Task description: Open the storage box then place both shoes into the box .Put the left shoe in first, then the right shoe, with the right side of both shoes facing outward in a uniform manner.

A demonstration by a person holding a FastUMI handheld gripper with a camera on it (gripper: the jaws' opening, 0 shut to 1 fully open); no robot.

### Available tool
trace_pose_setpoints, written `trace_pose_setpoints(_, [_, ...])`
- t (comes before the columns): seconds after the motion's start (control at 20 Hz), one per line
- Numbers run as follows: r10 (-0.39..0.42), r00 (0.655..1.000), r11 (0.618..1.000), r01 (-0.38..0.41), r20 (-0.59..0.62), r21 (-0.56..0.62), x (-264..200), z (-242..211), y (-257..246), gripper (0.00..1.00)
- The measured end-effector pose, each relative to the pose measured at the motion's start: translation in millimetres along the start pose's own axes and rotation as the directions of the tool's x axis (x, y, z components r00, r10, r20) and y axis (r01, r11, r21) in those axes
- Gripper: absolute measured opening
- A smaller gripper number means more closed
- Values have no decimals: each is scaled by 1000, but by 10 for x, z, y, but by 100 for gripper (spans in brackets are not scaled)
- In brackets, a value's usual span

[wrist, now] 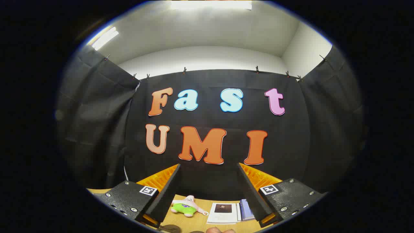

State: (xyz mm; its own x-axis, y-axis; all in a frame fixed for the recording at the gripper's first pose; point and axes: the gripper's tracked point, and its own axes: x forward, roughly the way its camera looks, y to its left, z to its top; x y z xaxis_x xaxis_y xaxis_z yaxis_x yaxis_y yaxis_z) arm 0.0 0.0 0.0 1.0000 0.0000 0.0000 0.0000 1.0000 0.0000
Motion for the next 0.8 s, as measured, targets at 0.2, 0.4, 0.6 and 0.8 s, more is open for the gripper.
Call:
trace_pose_setpoints(0.2, [-4,1000,1000,4,-5,-1,-41,25,-18,99])
trace_pose_setpoints(0.4, [-16,1000,999,16,2,-28,-91,57,-49,99])
trace_pose_setpoints(0.6, [-49,999,998,49,-1,-42,-97,25,-128,99])
trace_pose_setpoints(0.8, [-48,999,997,47,-21,-56,-101,-6,-101,99])
